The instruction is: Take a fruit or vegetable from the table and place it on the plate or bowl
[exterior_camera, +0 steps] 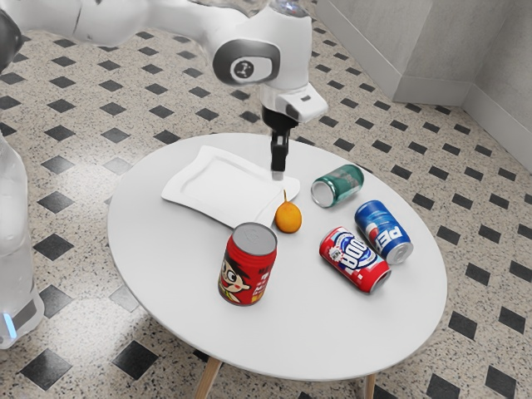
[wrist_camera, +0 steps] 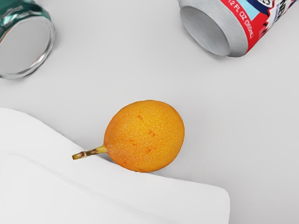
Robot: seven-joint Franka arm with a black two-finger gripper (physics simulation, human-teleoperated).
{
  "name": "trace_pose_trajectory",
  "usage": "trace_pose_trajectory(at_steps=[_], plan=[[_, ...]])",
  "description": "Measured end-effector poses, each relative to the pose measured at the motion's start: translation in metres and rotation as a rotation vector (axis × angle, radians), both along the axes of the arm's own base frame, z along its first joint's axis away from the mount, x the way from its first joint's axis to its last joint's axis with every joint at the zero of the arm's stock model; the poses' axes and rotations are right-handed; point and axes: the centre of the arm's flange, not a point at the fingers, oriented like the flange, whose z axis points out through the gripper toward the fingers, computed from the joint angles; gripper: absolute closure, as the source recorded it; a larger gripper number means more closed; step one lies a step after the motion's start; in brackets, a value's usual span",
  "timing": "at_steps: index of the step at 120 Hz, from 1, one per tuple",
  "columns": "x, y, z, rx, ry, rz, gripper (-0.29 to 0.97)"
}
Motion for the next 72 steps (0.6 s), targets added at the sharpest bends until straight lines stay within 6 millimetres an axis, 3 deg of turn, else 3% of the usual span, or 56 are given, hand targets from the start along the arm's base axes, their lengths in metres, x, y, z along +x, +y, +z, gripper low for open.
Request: trace_pose_trajectory(at_steps=[12, 31, 72], plan=[[0.019, -0.002, -0.019, -0.007, 0.019, -0.007, 0.0], [0.036, 0.0, -0.069, -0.027, 0.081, -0.001, 0.0], [0.052, -0.006, -0.099, -0.039, 0.072, -0.013, 0.0]])
